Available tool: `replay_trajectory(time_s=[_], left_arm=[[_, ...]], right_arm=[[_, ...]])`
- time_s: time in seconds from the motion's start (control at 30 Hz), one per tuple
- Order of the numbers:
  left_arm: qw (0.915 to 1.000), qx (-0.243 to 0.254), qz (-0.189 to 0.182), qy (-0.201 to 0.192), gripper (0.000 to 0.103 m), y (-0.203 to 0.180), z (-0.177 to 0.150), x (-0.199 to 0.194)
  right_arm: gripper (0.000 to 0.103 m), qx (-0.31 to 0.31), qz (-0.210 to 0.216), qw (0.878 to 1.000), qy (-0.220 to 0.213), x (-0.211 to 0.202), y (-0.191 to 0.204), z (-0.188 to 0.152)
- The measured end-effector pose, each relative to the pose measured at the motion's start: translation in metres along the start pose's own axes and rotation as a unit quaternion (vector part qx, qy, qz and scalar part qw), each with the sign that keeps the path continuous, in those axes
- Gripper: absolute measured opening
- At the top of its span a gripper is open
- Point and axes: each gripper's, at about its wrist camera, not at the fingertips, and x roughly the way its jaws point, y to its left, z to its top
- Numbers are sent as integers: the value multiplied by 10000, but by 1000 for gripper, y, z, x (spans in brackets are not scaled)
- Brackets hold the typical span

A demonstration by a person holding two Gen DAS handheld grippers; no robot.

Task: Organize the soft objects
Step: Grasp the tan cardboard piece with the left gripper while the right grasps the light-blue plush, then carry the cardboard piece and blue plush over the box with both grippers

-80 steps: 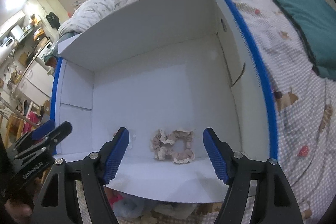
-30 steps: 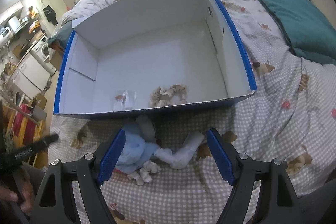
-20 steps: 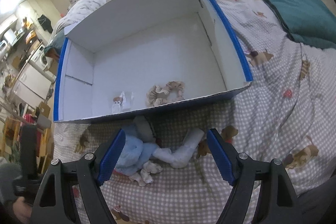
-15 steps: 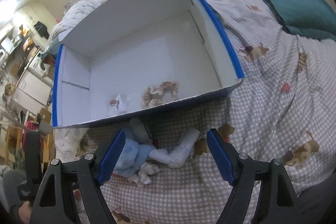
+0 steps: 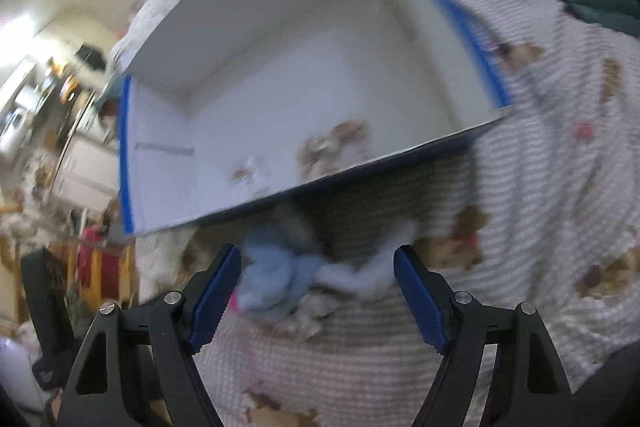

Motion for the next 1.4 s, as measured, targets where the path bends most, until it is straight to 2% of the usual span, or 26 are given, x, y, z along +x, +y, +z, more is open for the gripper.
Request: replay_trajectory(time_s=[0.07,0.17,0.33,0.47,0.5,0.53,0.63,0.83,1.07,1.4], left_arm=[[9999,-99,36,-30,3,6,4,-2],[9998,-211,68,-9,3,15,7,-1],[9997,-111,191,-37,3,15,6,-5],[9997,-22,243,14,3,15,3,-3],[9997,5,255,10,3,14,3,-3],[9997,18,260,5,3,13,3,-3],[9997,40,246,-11,3,11,3,-5],[9994,120,292,-108,3,7,5,-14],[9995,-14,313,5,3,16,2,-7],[9980,-73,580,-226,3,26,3,-11]], right_arm=[[63,-194,-66,9996,195,8,9,0],[57,-288,-24,9985,466,19,19,1],[57,-5,185,9967,788,38,31,0],[55,155,76,9962,859,57,38,-1],[50,170,19,9962,855,60,39,-1],[36,177,-61,9962,845,64,40,0],[26,67,-255,9963,821,68,42,-1],[16,-247,-487,9956,765,64,49,-3],[12,-384,-317,9979,426,39,57,-4],[12,-428,212,9985,260,-1,59,-13]])
